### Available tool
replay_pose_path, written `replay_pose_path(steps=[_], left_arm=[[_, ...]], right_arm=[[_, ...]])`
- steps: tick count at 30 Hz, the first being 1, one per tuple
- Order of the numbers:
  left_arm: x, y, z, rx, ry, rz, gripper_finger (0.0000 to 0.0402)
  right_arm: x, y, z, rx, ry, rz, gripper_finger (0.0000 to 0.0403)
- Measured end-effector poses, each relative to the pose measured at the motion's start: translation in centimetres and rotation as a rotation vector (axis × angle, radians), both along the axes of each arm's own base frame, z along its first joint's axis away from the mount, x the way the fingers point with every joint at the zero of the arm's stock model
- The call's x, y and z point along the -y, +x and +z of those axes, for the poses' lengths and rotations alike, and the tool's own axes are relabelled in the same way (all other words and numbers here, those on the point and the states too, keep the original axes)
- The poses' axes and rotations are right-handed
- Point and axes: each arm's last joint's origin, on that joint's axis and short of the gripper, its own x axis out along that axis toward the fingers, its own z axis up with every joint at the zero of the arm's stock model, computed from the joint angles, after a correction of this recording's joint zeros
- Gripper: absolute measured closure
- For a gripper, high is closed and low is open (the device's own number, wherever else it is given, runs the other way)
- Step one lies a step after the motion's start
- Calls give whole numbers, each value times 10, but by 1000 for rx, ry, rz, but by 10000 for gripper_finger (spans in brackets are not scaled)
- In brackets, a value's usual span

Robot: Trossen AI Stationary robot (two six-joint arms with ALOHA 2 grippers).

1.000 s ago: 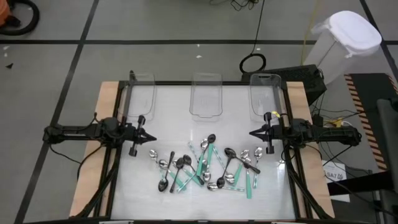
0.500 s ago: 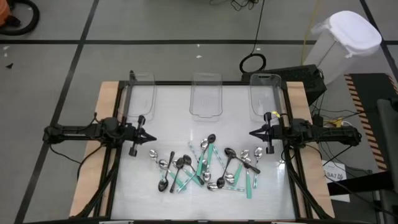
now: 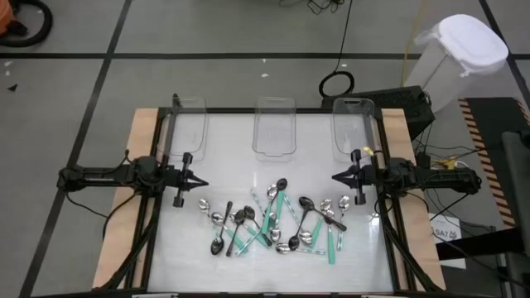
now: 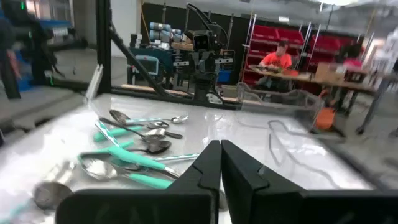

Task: Sort silverware by color (type)
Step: Put the black spoon into the right transparent bin

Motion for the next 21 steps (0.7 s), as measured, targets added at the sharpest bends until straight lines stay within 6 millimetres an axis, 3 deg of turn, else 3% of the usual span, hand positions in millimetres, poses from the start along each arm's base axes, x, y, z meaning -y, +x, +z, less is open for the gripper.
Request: replay_pose_path(steps=[4, 13, 21], left_arm=[[0, 0, 0, 0, -1, 0, 400], [0, 0, 0, 0, -3, 1, 400], [0, 0, 0, 1, -3, 2, 400]], right_arm=[[0, 0, 0, -1, 108, 3, 394], [0, 1, 1, -22, 166, 3, 394], [0, 3, 25, -17, 189, 3, 394]])
